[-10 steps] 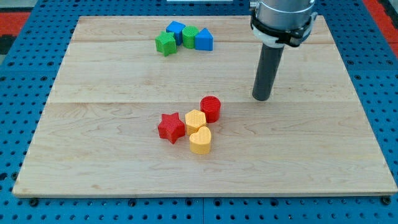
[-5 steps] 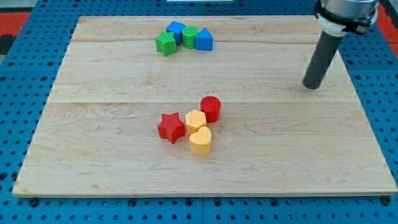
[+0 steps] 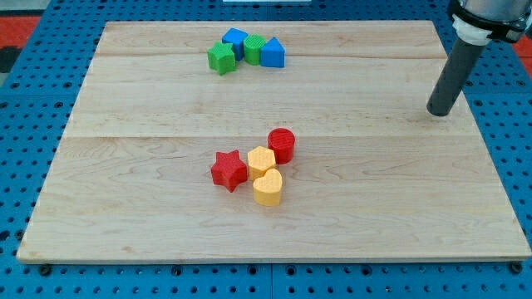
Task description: Keep arm at center right of the table
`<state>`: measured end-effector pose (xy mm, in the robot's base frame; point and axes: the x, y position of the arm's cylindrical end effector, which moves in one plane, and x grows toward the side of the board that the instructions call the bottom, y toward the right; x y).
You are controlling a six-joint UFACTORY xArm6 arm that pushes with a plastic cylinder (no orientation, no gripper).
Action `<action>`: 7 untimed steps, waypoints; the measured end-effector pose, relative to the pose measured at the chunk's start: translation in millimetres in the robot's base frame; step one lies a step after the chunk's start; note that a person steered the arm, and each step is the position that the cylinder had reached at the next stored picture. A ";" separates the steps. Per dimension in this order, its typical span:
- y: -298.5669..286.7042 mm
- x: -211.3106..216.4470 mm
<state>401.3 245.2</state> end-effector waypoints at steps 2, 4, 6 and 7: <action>4.5 -11.4; 19.5 -8.5; 12.2 -2.5; -43.5 -16.0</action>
